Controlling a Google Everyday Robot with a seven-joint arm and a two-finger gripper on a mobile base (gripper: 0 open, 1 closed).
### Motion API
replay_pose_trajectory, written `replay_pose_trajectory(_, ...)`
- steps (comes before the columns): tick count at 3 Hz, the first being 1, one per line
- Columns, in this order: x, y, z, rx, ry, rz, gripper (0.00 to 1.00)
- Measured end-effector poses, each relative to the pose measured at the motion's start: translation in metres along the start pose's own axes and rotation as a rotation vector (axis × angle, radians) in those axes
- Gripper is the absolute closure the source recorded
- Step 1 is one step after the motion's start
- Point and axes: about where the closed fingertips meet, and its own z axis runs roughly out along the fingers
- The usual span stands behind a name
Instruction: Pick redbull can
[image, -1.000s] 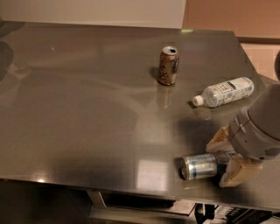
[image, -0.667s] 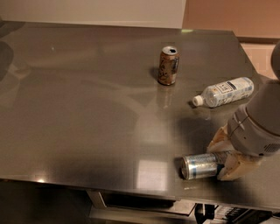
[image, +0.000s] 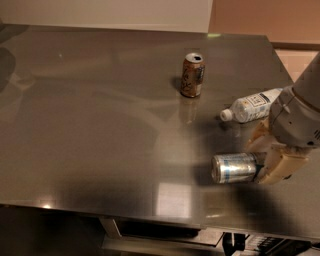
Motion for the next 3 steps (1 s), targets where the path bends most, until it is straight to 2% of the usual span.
replay_pose_trajectory(1,-0.0260,-0.0105,-0.0578,0.061,-0.007,-0.005,1.00)
replay_pose_trajectory(2,-0.0293,-0.0168,-0.0616,0.097,-0.014,-0.008,1.00)
replay_pose_trajectory(3,-0.0297,-0.0178,-0.0617,0.102,-0.015,-0.008,1.00)
